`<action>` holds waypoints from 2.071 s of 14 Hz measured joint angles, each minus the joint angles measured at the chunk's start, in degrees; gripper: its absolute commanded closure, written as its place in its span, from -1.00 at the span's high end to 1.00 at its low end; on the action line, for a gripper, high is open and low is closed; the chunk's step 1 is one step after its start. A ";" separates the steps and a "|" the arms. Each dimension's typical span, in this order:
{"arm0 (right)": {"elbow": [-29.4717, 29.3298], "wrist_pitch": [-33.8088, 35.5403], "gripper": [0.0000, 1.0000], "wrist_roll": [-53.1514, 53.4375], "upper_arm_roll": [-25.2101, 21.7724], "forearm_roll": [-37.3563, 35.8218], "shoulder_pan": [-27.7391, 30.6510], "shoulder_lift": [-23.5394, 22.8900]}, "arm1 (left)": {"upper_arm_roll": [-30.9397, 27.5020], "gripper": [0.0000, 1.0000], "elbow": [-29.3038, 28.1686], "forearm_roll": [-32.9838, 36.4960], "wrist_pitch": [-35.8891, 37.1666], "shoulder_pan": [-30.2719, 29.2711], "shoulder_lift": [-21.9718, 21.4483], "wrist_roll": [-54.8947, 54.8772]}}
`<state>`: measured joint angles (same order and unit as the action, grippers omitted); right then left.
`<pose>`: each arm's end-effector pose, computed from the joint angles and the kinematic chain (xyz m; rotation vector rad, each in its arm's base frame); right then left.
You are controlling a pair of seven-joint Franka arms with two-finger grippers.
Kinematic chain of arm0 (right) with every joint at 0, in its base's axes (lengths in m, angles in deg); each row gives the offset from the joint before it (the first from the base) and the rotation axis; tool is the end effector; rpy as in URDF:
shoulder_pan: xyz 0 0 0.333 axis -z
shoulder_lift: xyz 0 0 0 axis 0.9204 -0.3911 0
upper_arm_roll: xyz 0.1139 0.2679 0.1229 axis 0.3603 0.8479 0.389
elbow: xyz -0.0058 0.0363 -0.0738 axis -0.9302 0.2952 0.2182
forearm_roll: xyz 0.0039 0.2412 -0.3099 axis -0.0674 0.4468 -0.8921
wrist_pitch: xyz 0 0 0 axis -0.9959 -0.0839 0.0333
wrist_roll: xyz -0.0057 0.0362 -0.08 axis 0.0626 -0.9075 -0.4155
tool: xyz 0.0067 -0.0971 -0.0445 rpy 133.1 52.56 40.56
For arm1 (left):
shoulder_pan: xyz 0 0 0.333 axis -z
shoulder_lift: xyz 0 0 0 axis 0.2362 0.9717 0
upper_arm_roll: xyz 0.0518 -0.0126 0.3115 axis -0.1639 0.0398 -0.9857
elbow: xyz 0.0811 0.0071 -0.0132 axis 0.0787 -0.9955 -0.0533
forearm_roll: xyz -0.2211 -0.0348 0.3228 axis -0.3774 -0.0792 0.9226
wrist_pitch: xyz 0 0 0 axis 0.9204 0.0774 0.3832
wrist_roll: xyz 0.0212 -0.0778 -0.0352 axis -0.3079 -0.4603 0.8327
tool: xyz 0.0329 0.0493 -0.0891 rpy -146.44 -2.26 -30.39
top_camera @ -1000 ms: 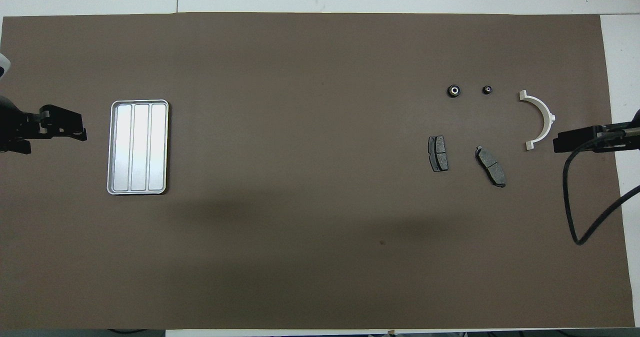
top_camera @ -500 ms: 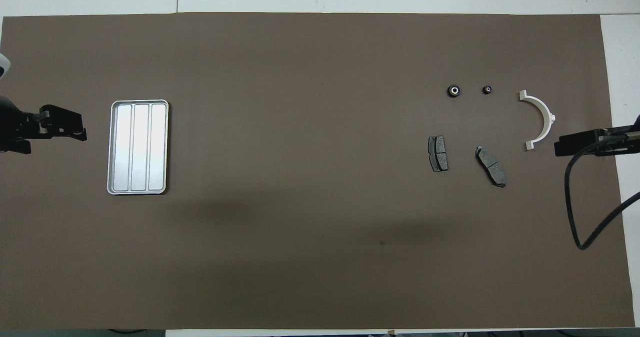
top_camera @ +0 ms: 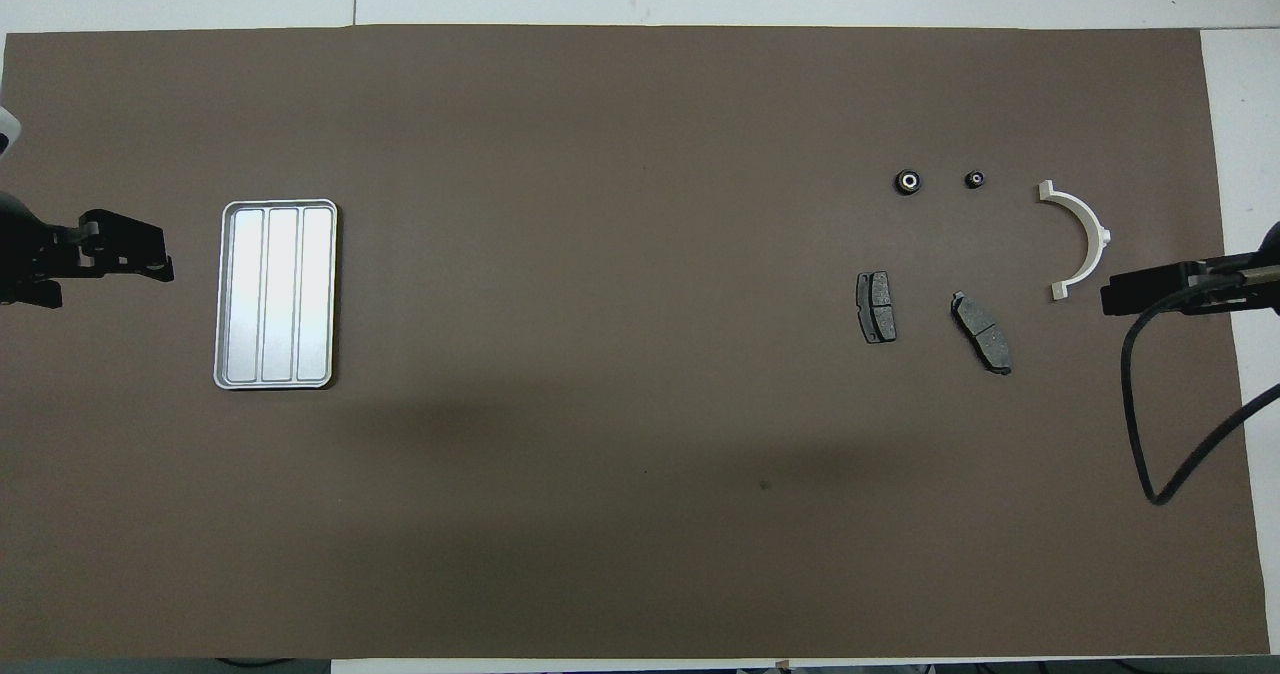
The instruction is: Pick bearing gear from pile to tray
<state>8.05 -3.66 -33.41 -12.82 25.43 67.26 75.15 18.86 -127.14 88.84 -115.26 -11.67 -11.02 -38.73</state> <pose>0.5122 0.0073 0.6385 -3.1293 -0.0735 -0.0505 0.5483 -0.0228 0.5958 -3.1226 -0.2491 0.0477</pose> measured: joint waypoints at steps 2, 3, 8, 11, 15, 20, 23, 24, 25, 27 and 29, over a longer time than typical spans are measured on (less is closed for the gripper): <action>0.55 -2.57 1.00 -0.17 0.04 0.00 -0.04 -0.68 | 0.00 1.00 0.00 0.00 0.00 0.00 0.00 0.00; 1.16 -4.78 1.00 -0.18 0.04 0.00 -0.06 -1.91 | 0.00 1.00 0.00 0.00 0.00 0.00 0.00 0.00; 2.61 -16.65 1.00 0.79 0.04 -0.49 -0.63 -15.93 | 0.00 1.00 0.00 0.00 0.00 0.00 0.00 0.00; 2.29 -23.15 1.00 3.10 0.05 -2.40 -1.57 -23.78 | 0.00 1.00 0.00 0.00 0.00 0.00 0.00 0.00; -1.31 -26.60 1.00 4.99 0.05 -3.87 -2.44 -31.64 | 0.00 1.00 0.00 0.00 0.00 0.00 0.00 0.00; -8.06 -27.06 1.00 9.45 0.03 -5.01 -3.00 -40.61 | 0.00 1.00 0.00 0.00 0.00 0.00 0.00 0.00; -9.84 -28.20 1.00 11.13 0.02 -5.15 -3.69 -43.25 | 0.00 1.00 0.00 0.00 0.00 0.00 0.00 0.00; -10.19 -28.62 1.00 11.43 0.02 -5.52 -3.82 -43.78 | 0.00 1.00 0.00 0.00 0.00 0.00 0.00 0.00; -10.54 -29.13 1.00 11.54 0.02 -6.08 -3.85 -44.27 | 0.00 1.00 0.00 0.00 0.00 0.00 0.00 0.00; -11.61 -29.47 0.98 11.60 -0.02 -6.74 -3.85 -45.24 | 0.00 1.00 0.00 0.00 0.00 0.00 0.00 0.00; -12.93 -29.49 0.96 11.60 -0.03 -6.76 -3.85 -46.23 | 0.00 1.00 0.00 0.00 0.00 0.00 0.00 0.00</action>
<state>-4.88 -33.15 -21.81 -12.85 18.67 63.42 28.92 18.86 -127.14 88.84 -115.26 -11.67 -11.02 -38.73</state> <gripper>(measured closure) 0.000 0.000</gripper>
